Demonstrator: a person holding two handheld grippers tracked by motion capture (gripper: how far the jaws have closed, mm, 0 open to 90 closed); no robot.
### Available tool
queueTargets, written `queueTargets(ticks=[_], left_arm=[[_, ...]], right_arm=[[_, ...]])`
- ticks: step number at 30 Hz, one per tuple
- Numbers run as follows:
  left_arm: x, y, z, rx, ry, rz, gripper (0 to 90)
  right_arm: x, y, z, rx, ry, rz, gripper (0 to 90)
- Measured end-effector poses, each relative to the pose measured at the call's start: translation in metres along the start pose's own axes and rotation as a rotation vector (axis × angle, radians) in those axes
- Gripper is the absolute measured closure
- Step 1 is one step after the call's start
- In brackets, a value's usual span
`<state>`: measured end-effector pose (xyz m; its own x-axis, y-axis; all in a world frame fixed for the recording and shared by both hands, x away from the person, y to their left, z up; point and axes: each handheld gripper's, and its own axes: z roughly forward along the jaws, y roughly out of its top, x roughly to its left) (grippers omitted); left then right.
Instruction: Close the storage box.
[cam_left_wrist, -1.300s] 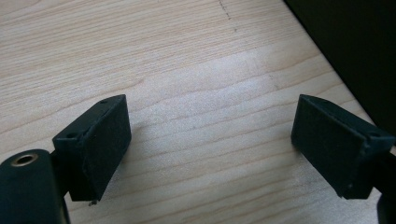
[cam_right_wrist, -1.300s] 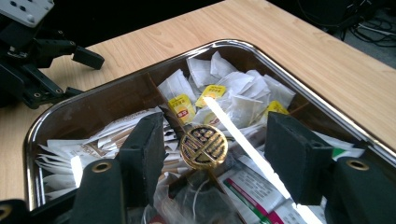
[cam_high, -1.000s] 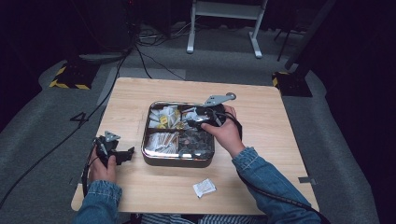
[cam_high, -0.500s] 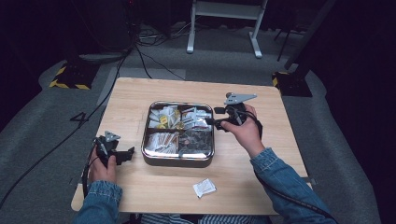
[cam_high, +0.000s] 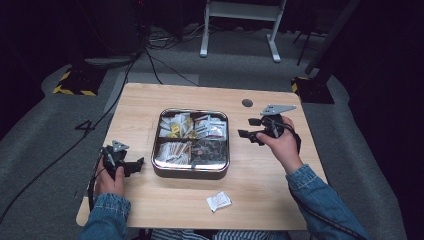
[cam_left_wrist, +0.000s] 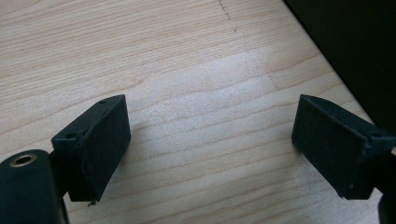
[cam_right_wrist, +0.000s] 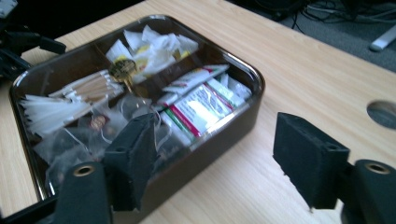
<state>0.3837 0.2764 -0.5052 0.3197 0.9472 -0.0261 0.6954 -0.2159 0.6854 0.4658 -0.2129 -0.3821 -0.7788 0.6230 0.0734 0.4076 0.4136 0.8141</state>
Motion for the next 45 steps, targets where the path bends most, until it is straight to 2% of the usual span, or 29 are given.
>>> queueTargets(ticks=[5, 15, 21, 27, 36, 42, 45], left_arm=[[0.0, 0.0, 0.0, -0.001, 0.002, 0.002, 12.0], [0.0, 0.0, 0.0, 0.0, 0.0, 0.0, 11.9], [0.0, 0.0, 0.0, 0.0, 0.0, 0.001, 11.9], [0.0, 0.0, 0.0, 0.0, 0.0, 0.001, 11.9], [0.0, 0.0, 0.0, 0.001, 0.0, 0.0, 11.9], [0.0, 0.0, 0.0, 0.001, 0.0, 0.001, 11.9], [0.0, 0.0, 0.0, 0.001, 0.0, 0.001, 11.9]], right_arm=[[-0.005, -0.01, -0.008, 0.002, -0.012, 0.012, 27.9], [-0.017, -0.044, -0.024, 0.01, -0.033, 0.066, 25.8], [-0.028, -0.065, -0.028, 0.015, -0.048, 0.116, 25.6], [-0.038, -0.084, -0.029, 0.03, -0.066, 0.146, 25.6], [-0.047, -0.103, -0.028, 0.065, -0.093, 0.162, 25.3], [-0.05, -0.114, -0.025, 0.081, -0.108, 0.151, 24.8], [-0.051, -0.119, -0.023, 0.076, -0.124, 0.119, 24.8]])
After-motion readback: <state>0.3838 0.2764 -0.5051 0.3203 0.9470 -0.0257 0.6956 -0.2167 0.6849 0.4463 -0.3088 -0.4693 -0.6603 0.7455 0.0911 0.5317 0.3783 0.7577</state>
